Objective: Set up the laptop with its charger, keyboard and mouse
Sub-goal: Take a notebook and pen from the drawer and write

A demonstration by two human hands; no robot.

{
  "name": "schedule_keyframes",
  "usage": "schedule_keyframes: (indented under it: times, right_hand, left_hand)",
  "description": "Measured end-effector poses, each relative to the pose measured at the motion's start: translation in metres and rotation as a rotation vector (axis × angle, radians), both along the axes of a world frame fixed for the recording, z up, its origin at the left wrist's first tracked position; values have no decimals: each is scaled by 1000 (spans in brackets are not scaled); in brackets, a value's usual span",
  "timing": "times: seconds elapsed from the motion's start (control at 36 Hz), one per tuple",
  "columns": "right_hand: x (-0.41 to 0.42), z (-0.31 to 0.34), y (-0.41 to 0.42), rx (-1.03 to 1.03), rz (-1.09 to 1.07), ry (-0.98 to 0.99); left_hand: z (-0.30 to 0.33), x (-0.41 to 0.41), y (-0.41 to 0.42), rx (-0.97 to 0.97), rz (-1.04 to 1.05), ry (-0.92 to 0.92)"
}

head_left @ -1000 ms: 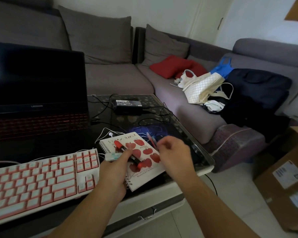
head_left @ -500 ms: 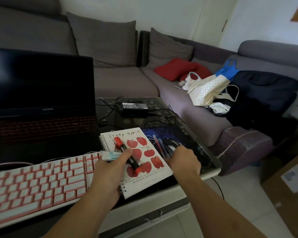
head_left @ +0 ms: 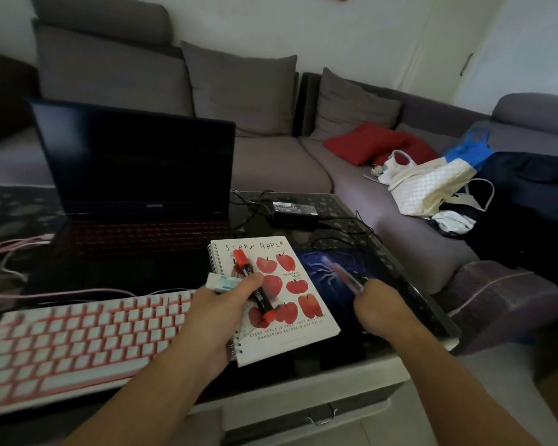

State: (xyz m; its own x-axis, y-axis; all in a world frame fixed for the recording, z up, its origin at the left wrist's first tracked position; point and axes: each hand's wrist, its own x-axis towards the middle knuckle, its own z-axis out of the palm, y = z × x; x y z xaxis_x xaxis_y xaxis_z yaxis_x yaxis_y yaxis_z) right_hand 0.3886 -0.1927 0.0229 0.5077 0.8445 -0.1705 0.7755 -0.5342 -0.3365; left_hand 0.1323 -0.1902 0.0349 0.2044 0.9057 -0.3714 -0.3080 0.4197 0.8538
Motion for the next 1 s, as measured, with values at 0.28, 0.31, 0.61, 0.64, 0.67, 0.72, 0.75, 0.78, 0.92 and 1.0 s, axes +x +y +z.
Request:
schedule_keyframes:
  times: [0.28,0.31,0.61,0.64,0.67,0.72,0.75,0.78,0.92,1.0]
  right_hand:
    - [-126,46,-2,297,30,700]
    - [-147,48,-3,304,61,693]
    - [-357,53,-23,235,294,834]
    - [-374,51,-23,208,322,825]
    - [-391,49,-24,187,353,818]
    - [-422,44,-24,148,407,819]
    - [-435,42,-25,133,430,820]
    - [-448,39,-25,122,457,820]
    - [-508,17,-25,69,569,755]
    - [-530,-3,-19,13,599,620]
  left_hand:
    - [23,-94,1,26,6,54]
    - [26,-107,0,27,8,63]
    - [44,-297,-29,28,75,271]
    - [43,-315,-33,23,76,291]
    - [42,-333,-37,24,81,319]
    - [42,-365,-44,33,107,388]
    - [43,-377,-46,37,116,427]
    - [42,-390,-47,42,123,477]
    - [22,-451,-41,-27,147,662]
    - [-2,-473,-29,-88,99,803]
